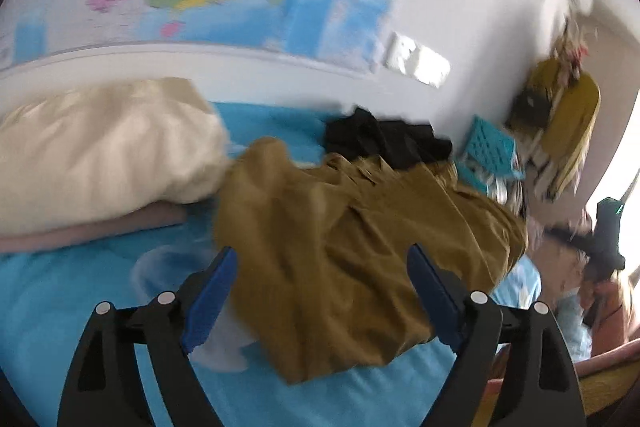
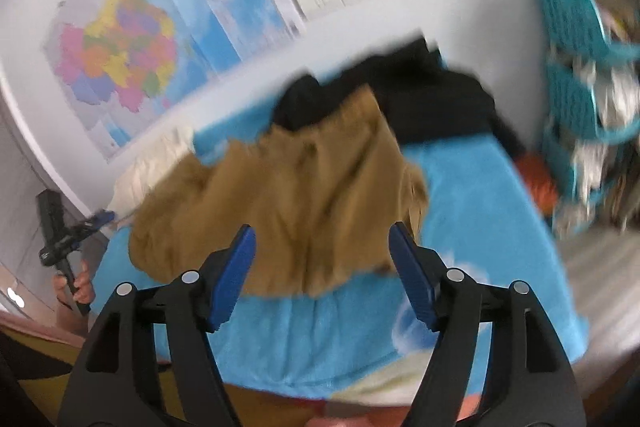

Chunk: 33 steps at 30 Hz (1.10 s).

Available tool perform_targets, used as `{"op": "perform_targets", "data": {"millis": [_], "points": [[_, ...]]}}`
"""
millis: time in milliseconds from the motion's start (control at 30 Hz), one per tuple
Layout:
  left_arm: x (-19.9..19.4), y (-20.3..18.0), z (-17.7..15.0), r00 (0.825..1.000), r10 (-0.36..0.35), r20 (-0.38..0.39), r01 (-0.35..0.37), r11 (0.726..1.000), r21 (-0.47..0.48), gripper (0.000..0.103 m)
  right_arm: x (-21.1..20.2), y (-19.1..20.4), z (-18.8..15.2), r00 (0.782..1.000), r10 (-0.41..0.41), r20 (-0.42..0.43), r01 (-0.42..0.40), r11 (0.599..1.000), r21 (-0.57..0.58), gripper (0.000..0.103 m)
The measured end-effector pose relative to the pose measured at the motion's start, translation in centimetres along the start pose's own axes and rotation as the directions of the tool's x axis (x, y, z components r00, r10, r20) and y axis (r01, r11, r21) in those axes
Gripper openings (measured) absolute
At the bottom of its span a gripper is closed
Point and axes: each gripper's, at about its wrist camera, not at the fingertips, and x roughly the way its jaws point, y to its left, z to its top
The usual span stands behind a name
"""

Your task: Fold large clothes

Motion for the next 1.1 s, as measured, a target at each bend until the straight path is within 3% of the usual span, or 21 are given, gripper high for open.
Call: {"op": "perform_targets", "data": {"millis": [167,267,300,367,400,433,500,633,700,767,800,867,900,933,1000,1100], "points": [[7.1,-1.4,1.3,0.991,0.04,-0.126,-0.032,0.997,0.067,0.081,5.8,1.7,2.4,0.997,-0.055,-0.054,0.048,0.991,-0.125,0.061],[10.6,-1.1,1.2,0.972,0.117,-0.205,-0.097,0.99,0.104,0.06,10.8,1.7,3.4,0.985,-0.117,-0.126,0.091,0.977,-0.191,0.06],[11.2,-1.1,1.2,0.968,0.144,-0.206,-0.122,0.986,0.116,0.055,11.8,1.3,3.4,0.981,-0.12,-0.151,0.09,0.978,-0.191,0.056],[12.1,-0.6,1.2,0.959,0.184,-0.215,-0.159,0.979,0.126,0.026,14.6,0.1,3.7,0.971,-0.114,-0.21,0.081,0.984,-0.16,0.027],[12.4,0.0,1.5,0.955,0.202,-0.219,-0.181,0.977,0.113,0.021,15.2,-0.1,3.6,0.968,-0.107,-0.226,0.073,0.985,-0.154,0.004],[12.4,0.4,1.8,0.956,0.191,-0.221,-0.174,0.98,0.094,0.014,15.6,-0.3,4.0,0.969,-0.084,-0.231,0.053,0.989,-0.137,0.003],[12.4,1.4,2.4,0.959,0.168,-0.227,-0.161,0.986,0.048,0.008,15.0,0.4,5.4,0.981,-0.089,-0.175,0.059,0.984,-0.168,0.003],[12.2,1.5,3.4,0.956,0.229,-0.186,-0.222,0.973,0.055,0.006,13.0,1.2,8.5,0.997,-0.069,-0.018,0.066,0.988,-0.139,0.003],[12.5,2.1,4.0,0.956,0.229,-0.181,-0.23,0.973,0.019,0.006,14.6,0.3,8.8,0.992,-0.12,-0.032,0.115,0.984,-0.14,0.003],[13.1,2.4,3.9,0.95,0.231,-0.208,-0.232,0.972,0.02,0.006,17.1,-0.9,7.6,0.976,-0.179,-0.121,0.159,0.975,-0.156,0.004],[13.3,2.5,3.8,0.947,0.237,-0.217,-0.238,0.971,0.023,0.007,18.5,-2.1,6.4,0.964,-0.178,-0.196,0.155,0.98,-0.128,0.007],[13.8,2.5,3.1,0.94,0.25,-0.234,-0.247,0.968,0.042,0.011,18.7,-3.6,5.0,0.957,-0.158,-0.245,0.141,0.986,-0.088,0.018],[13.8,2.3,2.9,0.939,0.258,-0.227,-0.251,0.966,0.057,0.011,17.9,-3.9,4.6,0.964,-0.133,-0.229,0.121,0.99,-0.068,0.026],[13.8,2.3,2.9,0.94,0.259,-0.222,-0.252,0.966,0.057,0.012,16.1,-4.1,4.4,0.976,-0.11,-0.186,0.101,0.993,-0.056,0.042],[13.7,2.5,3.0,0.942,0.249,-0.223,-0.246,0.968,0.042,0.012,11.4,-4.5,3.9,0.991,-0.113,-0.067,0.111,0.993,-0.045,0.066],[13.8,2.9,3.0,0.947,0.229,-0.225,-0.231,0.973,0.015,0.013,6.6,-5.5,2.1,0.993,-0.116,-0.011,0.116,0.993,-0.013,0.053]]}}
